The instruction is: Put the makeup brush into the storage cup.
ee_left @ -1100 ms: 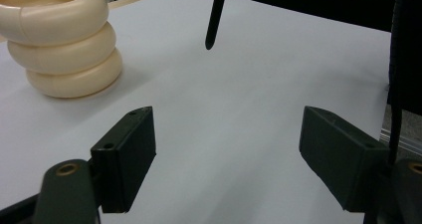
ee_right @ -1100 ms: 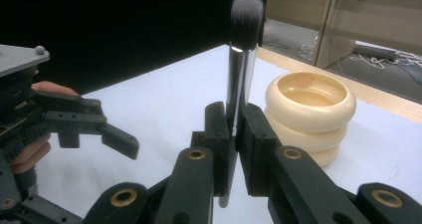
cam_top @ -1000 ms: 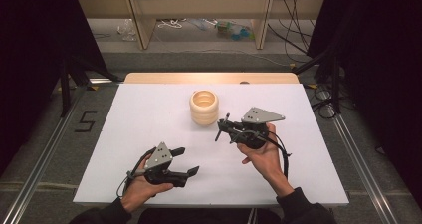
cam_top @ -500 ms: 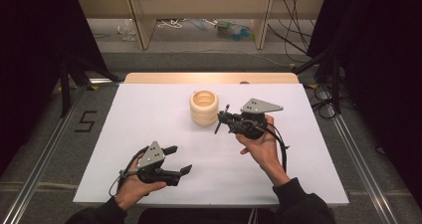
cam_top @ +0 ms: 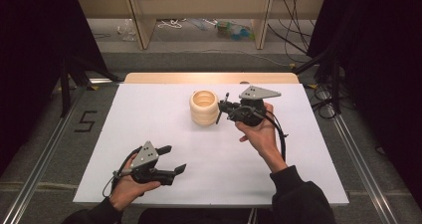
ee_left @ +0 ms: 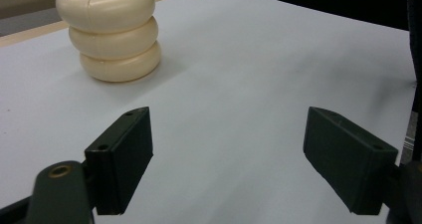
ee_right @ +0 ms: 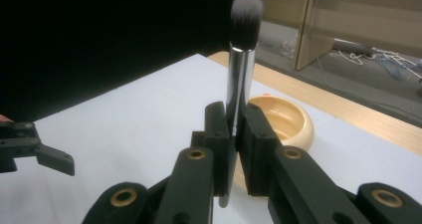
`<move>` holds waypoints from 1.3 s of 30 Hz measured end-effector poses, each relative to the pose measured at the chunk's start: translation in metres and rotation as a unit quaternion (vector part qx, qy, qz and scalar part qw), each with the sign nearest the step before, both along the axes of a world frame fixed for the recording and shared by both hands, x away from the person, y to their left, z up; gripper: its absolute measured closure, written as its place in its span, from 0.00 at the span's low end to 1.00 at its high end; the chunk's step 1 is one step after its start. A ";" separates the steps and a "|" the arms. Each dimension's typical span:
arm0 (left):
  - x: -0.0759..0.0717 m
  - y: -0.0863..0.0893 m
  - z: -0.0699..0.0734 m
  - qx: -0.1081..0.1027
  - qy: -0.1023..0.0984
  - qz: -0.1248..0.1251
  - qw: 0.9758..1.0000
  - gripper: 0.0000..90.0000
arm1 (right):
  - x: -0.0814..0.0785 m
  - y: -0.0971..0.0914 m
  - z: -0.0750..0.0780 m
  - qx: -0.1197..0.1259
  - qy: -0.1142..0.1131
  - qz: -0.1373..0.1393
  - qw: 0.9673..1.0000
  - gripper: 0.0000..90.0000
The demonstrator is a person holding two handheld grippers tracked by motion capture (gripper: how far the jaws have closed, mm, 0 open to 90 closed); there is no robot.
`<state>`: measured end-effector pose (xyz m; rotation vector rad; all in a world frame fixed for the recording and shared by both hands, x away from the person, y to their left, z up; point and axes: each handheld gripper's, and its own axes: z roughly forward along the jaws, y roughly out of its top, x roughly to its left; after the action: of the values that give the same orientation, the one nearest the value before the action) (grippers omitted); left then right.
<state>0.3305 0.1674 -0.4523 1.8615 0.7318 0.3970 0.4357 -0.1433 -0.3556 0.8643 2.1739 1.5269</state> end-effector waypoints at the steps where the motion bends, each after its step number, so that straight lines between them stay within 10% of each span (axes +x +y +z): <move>1: 0.000 0.001 0.001 0.001 0.003 0.005 1.000 0.22 | 0.002 0.001 0.001 -0.003 0.001 -0.004 1.000 0.93; 39: 0.001 0.000 0.002 -0.004 0.000 0.001 1.000 0.22 | 0.070 0.038 0.018 -0.029 -0.008 -0.038 0.999 0.93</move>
<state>0.3314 0.1678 -0.4504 1.8543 0.7331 0.3951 0.5056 -0.1056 -0.3379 0.9032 2.1379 1.4223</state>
